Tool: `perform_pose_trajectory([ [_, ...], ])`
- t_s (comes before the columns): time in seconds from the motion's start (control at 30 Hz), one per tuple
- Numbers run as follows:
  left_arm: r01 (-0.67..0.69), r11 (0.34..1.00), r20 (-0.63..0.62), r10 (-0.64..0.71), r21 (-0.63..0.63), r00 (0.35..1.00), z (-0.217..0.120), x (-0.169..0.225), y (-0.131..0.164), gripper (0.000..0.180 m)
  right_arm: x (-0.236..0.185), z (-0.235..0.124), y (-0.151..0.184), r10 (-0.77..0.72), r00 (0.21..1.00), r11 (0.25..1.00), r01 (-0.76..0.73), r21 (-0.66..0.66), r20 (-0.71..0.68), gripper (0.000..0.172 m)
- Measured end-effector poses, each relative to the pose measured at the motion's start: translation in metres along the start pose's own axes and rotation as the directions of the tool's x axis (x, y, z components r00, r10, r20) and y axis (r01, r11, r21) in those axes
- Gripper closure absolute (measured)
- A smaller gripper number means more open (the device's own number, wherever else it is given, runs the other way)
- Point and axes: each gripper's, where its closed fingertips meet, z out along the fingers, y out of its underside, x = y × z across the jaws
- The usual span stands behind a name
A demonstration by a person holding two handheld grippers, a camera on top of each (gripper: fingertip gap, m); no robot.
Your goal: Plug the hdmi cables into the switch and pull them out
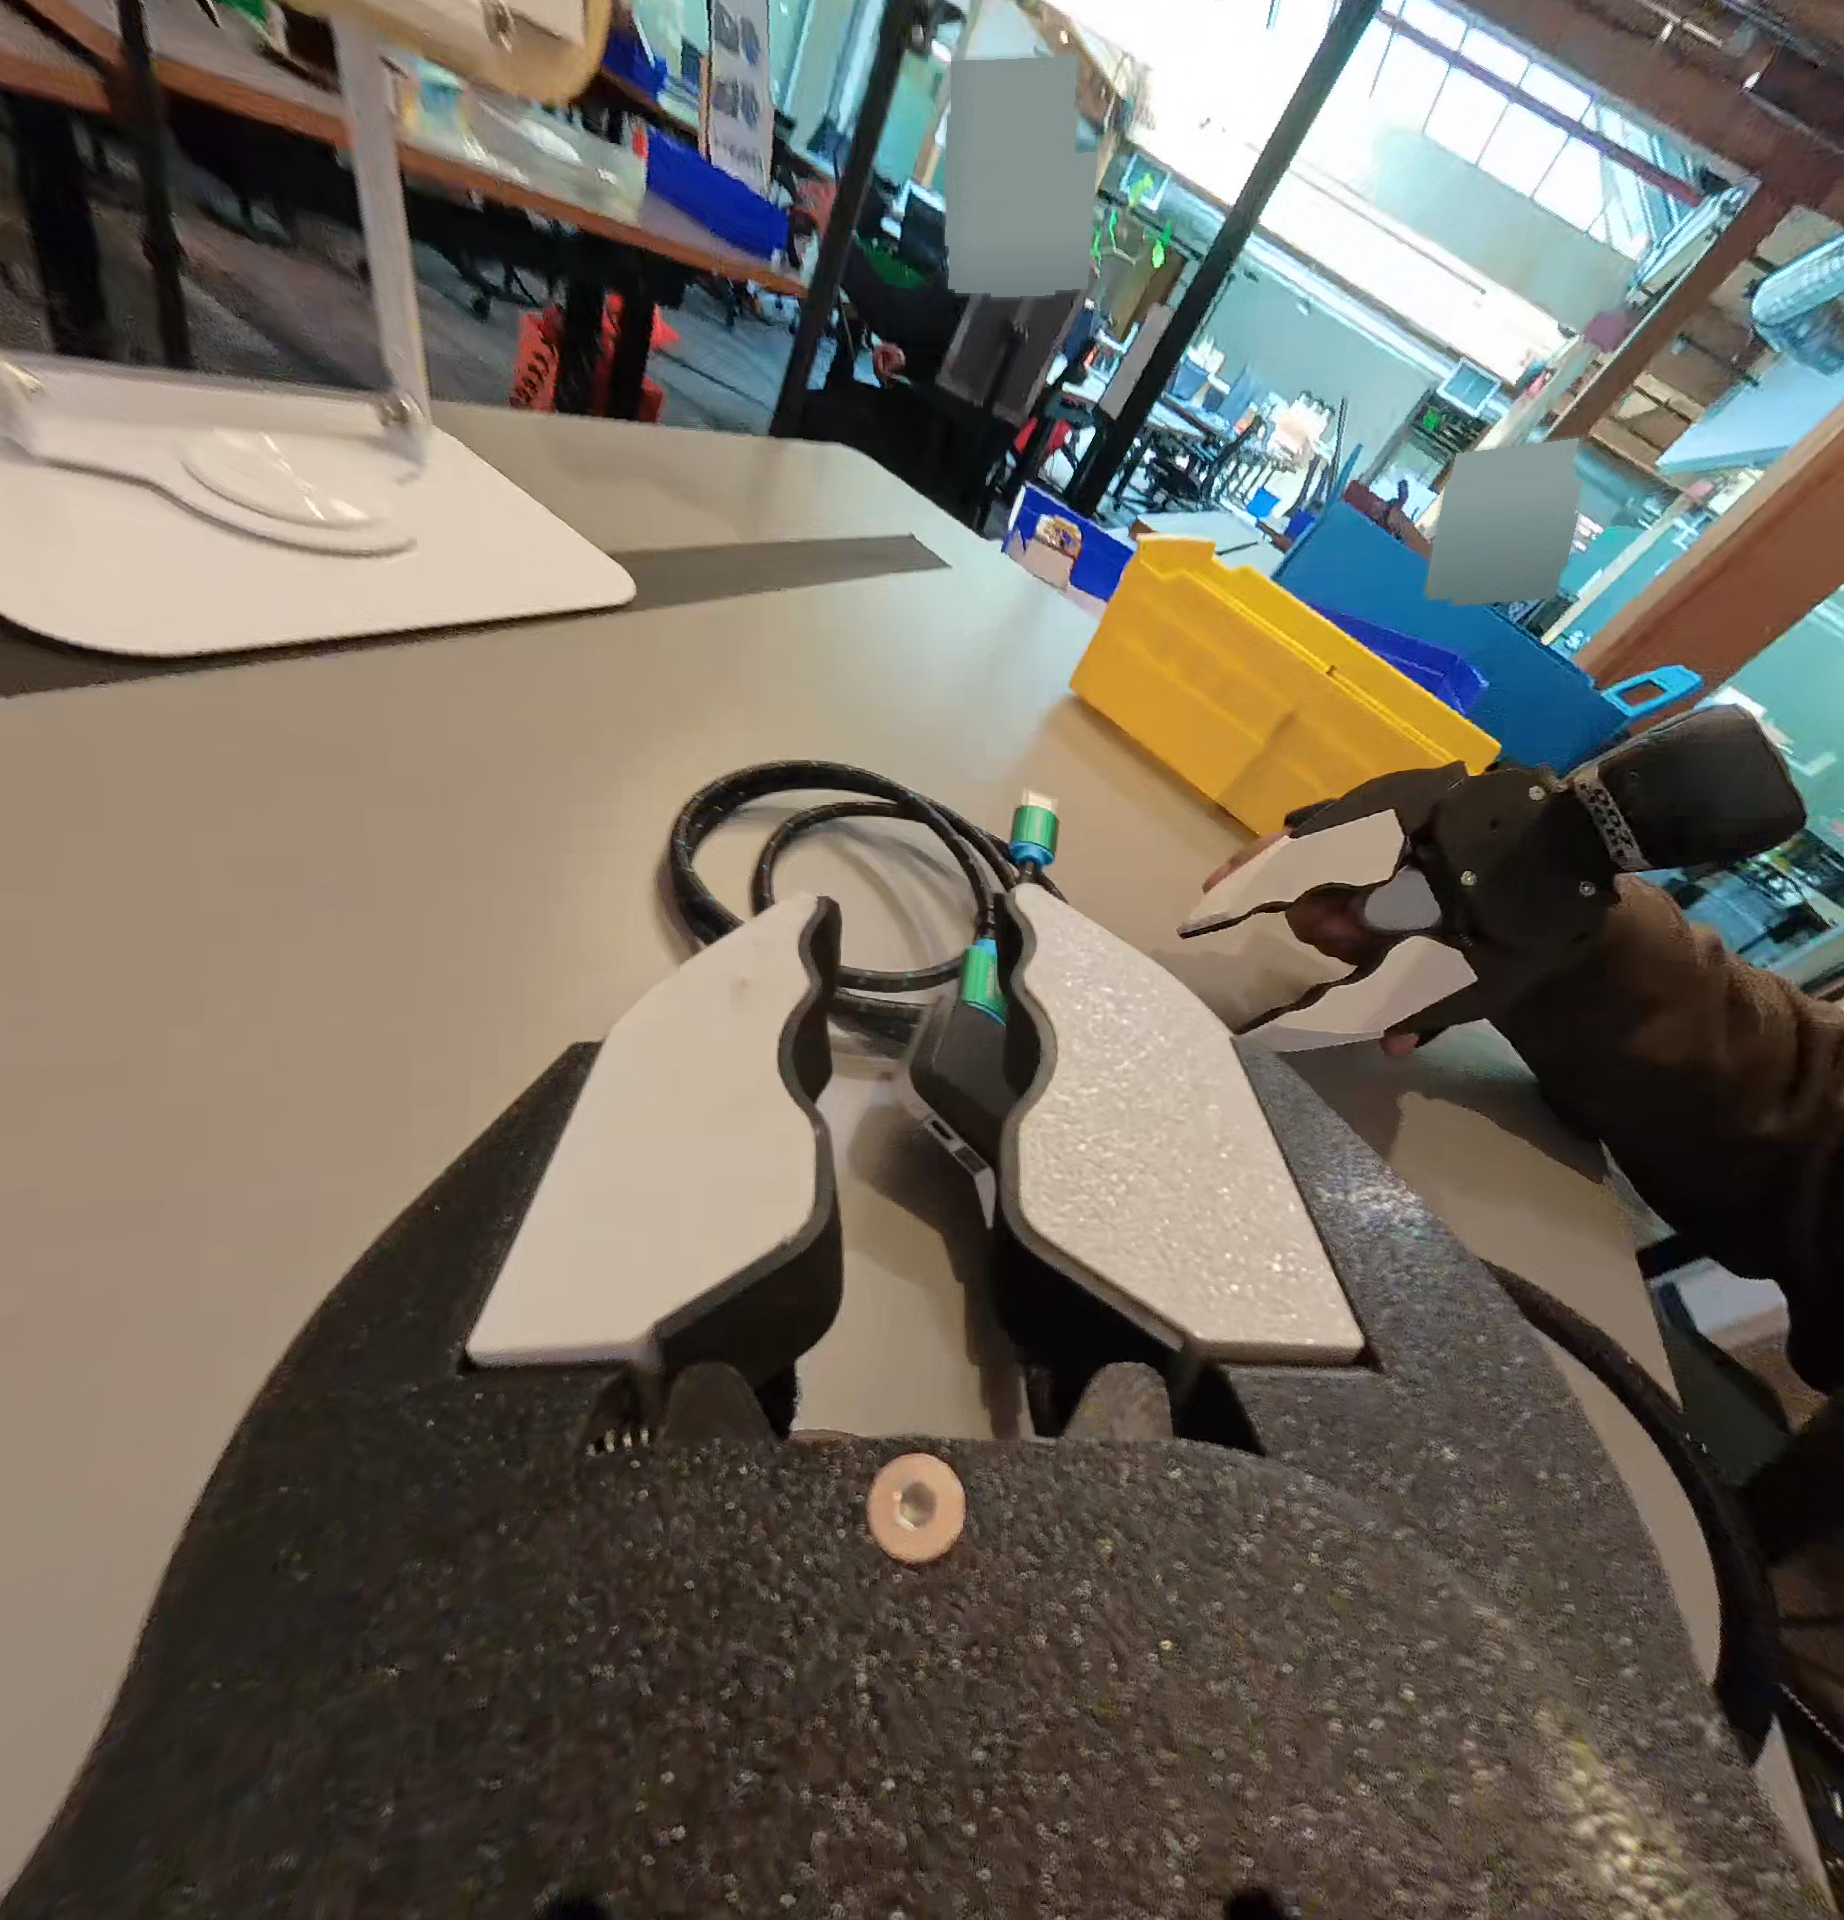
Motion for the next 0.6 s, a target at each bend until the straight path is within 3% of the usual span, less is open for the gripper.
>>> perform_pose_trajectory([
  [0.17, -0.027, 1.000, 0.025, 0.027, 0.000, 0.999, -0.021, -0.013, 0.000, 0.151, 0.020, 0.010, -0.028, -0.072, 0.997, 0.996, 0.072, 0.056, 0.005, 0.129],
  [0.33, -0.088, 0.993, 0.048, 0.092, -0.076, 0.995, -0.016, -0.021, 0.016, 0.151, 0.038, 0.023, -0.046, -0.055, 0.998, 0.980, 0.061, 0.189, -0.036, 0.129],
  [0.47, -0.076, 0.984, 0.052, 0.085, -0.159, 0.995, -0.007, -0.028, 0.034, 0.150, 0.031, 0.022, -0.038, -0.070, 0.993, 0.965, 0.092, 0.247, -0.095, 0.130],
  [0.6, -0.073, 0.985, 0.059, 0.084, -0.156, 0.995, -0.006, -0.029, 0.034, 0.150, 0.022, 0.026, -0.027, -0.115, 0.989, 0.968, 0.132, 0.212, -0.094, 0.131],
])
